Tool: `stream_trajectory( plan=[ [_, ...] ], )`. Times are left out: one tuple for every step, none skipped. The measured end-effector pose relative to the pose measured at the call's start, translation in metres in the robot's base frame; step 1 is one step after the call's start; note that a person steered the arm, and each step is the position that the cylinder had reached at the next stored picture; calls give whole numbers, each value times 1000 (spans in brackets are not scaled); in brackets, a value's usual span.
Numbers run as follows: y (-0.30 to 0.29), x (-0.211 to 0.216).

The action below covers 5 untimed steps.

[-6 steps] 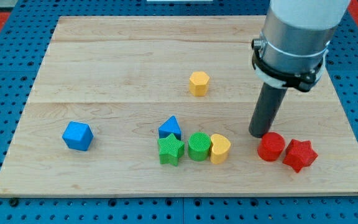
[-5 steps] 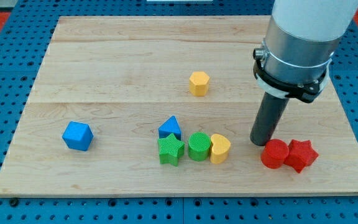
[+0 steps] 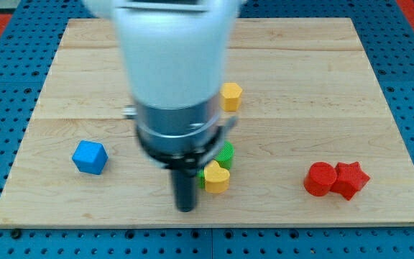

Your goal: Separate the green star from the blue triangle

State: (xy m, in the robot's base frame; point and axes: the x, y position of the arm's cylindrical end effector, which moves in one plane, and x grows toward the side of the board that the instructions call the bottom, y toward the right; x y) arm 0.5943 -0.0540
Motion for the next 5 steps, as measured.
stream_trajectory(
  plan=[
    [-14, -9],
    [36, -51],
    [90, -87],
    [140, -103],
    [175, -117]
  ],
)
